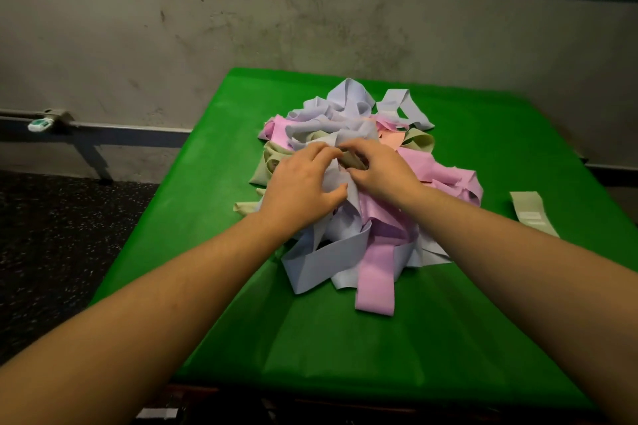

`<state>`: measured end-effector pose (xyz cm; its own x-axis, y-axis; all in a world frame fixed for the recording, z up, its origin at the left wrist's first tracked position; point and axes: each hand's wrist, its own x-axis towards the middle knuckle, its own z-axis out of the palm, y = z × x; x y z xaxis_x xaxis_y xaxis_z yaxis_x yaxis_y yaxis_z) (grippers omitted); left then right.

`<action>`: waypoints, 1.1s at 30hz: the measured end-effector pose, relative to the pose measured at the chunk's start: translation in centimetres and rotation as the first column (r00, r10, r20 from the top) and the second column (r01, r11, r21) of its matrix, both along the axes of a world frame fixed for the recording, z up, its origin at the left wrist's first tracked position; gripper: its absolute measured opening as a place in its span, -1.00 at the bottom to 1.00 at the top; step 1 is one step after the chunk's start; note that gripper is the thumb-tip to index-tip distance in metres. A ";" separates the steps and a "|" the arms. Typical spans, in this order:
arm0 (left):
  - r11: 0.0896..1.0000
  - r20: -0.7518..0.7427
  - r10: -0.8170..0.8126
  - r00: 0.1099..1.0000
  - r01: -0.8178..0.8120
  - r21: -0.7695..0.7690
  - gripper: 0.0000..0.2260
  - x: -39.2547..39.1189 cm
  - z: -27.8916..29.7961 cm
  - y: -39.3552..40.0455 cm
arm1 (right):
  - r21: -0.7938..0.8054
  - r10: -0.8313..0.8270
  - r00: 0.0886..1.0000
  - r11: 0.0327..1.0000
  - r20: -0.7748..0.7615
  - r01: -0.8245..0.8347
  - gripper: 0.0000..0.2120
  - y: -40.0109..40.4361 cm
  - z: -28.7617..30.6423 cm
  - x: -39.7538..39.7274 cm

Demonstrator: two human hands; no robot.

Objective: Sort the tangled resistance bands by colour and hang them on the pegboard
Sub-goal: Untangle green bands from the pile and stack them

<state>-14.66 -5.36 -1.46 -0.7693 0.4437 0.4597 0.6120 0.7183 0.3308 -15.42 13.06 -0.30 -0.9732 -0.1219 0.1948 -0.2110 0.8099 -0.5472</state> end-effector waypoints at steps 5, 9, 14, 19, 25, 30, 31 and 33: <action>0.993 -0.004 0.087 0.996 -0.087 -0.076 -0.55 0.3 -2.1 -0.8 | 0.008 -0.023 0.997 1.000 -0.078 0.024 -0.77 1.0 -0.6 0.5; 0.988 0.040 0.155 0.987 -0.154 -0.025 -0.41 0.6 -2.4 -1.2 | 0.013 0.031 0.991 0.999 -0.126 -0.029 -0.82 2.1 -0.4 2.2; 0.973 -0.150 0.209 0.966 -0.221 -0.067 -0.30 1.2 -2.0 -0.4 | 0.140 0.161 0.970 0.981 -0.185 -0.136 -0.87 3.3 0.6 4.2; 0.983 -0.363 -0.128 0.923 0.068 -0.173 -0.29 1.6 -0.5 1.3 | -0.077 0.143 0.980 0.985 -0.140 -0.155 -0.87 2.9 2.1 5.7; 1.000 -0.057 -0.005 0.998 0.006 0.016 -0.24 1.2 0.5 1.9 | -0.427 0.029 0.983 0.898 -0.181 -0.105 -0.90 2.6 3.4 6.8; 0.995 -0.024 0.065 0.998 -0.066 -0.069 -0.36 0.7 -1.0 1.7 | -0.734 -0.298 0.951 0.629 0.078 0.257 -0.92 3.0 3.6 5.6; 0.994 -0.017 0.079 0.997 -0.080 -0.077 -0.39 0.6 -1.2 1.7 | -0.771 -0.337 0.932 0.556 0.132 0.310 -0.87 3.1 3.8 5.5; 0.993 -0.006 0.092 0.996 -0.092 -0.078 -0.45 0.5 -1.3 1.6 | -0.836 -0.317 0.919 0.416 0.234 0.357 -0.74 3.3 4.2 5.3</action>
